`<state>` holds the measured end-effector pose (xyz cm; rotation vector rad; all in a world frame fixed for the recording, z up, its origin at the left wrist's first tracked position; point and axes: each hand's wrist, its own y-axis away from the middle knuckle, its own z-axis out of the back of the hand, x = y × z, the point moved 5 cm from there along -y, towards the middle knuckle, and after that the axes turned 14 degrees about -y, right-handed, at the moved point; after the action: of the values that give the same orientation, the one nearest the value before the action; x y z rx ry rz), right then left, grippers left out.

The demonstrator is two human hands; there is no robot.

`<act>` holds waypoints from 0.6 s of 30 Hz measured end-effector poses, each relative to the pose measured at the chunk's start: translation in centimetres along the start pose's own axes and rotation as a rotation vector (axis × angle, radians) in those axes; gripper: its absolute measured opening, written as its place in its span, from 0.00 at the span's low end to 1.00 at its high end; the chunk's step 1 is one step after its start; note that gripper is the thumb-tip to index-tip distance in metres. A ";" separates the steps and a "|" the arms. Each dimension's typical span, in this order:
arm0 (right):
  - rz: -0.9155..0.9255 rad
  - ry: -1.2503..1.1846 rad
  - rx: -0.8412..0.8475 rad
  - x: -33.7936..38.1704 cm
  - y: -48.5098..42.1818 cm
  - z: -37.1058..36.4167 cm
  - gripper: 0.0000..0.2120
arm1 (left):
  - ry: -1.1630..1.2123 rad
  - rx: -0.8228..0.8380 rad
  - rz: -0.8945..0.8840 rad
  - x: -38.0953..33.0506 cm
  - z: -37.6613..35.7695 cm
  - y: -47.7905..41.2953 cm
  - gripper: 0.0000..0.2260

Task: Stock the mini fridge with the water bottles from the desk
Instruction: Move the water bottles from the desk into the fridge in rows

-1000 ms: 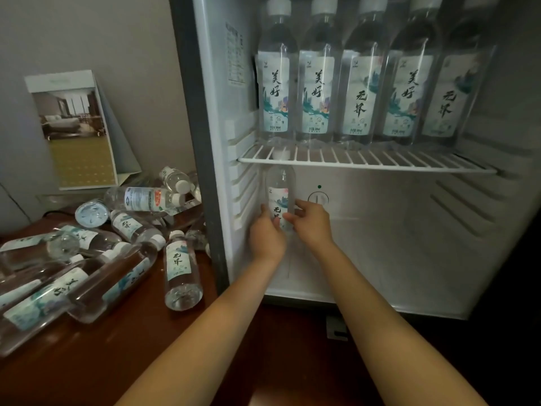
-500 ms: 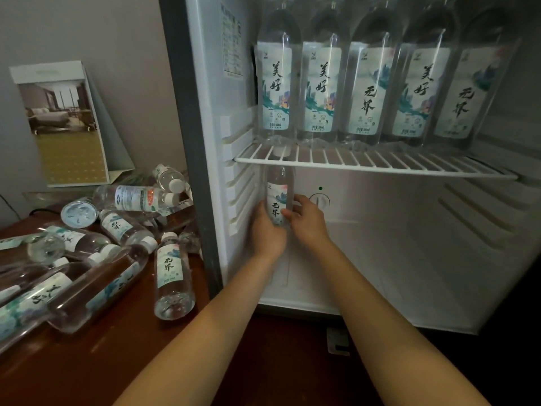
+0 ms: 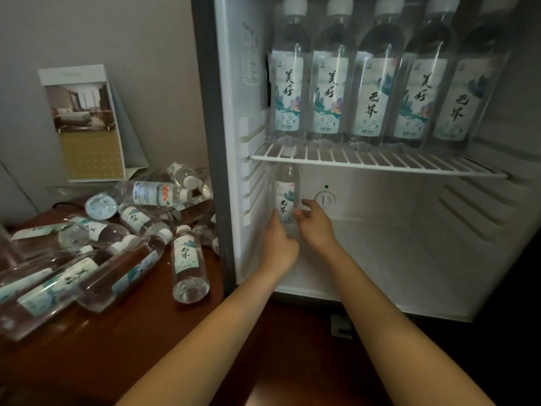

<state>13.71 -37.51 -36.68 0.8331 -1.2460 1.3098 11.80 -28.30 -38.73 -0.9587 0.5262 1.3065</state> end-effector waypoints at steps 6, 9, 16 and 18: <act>0.031 -0.146 -0.110 0.6 4.9 -1.0 0.10 | -0.035 -0.048 -0.072 0.6 5.0 7.1 0.19; -0.041 -0.261 -0.031 1.5 7.9 -2.5 0.13 | 0.093 -0.076 -0.001 2.7 8.5 9.9 0.19; 0.015 0.056 0.530 3.6 13.4 -11.7 0.12 | -0.083 -0.383 0.346 10.2 15.7 9.2 0.05; 0.056 0.116 0.519 4.2 13.3 -13.9 0.17 | -0.044 -0.265 0.490 12.2 15.4 7.3 0.10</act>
<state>2.71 -21.23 -38.12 1.0678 -0.8490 1.7370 4.80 -8.87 -42.34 -1.0525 0.5850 1.8689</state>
